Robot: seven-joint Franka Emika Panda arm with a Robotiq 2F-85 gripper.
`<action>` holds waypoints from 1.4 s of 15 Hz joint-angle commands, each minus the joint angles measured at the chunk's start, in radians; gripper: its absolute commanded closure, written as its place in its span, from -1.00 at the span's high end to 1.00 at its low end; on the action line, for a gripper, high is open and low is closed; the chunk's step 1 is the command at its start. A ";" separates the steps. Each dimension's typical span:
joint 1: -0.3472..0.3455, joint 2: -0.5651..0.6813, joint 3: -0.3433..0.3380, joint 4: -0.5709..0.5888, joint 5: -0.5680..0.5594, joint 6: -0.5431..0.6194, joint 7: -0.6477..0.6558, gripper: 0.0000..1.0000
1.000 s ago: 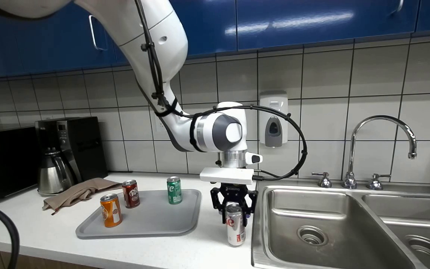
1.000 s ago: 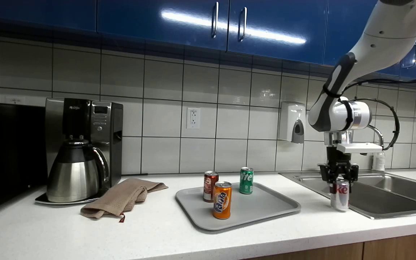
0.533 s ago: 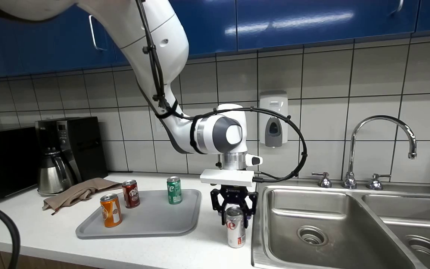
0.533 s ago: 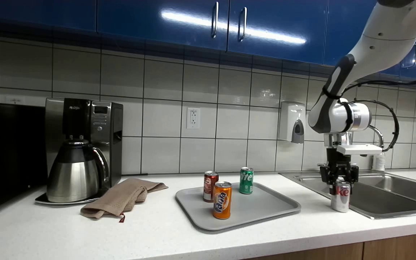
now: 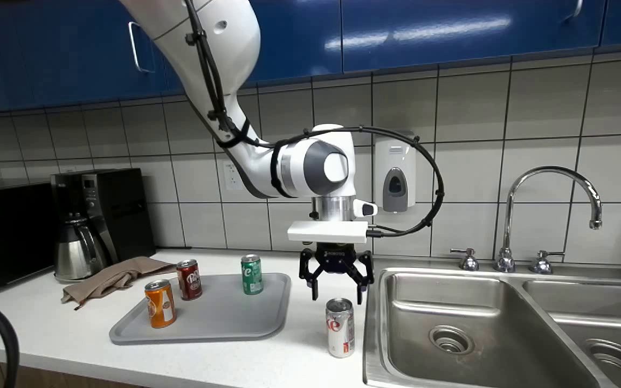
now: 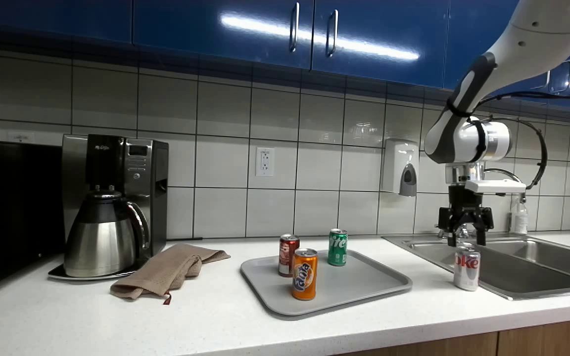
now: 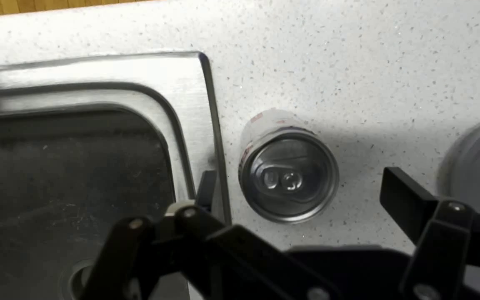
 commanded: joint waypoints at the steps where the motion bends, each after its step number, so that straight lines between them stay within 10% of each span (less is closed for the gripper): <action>1: -0.006 -0.095 0.004 -0.005 -0.025 -0.075 -0.029 1.00; 21: 0.042 -0.153 0.022 -0.019 -0.021 -0.084 0.002 1.00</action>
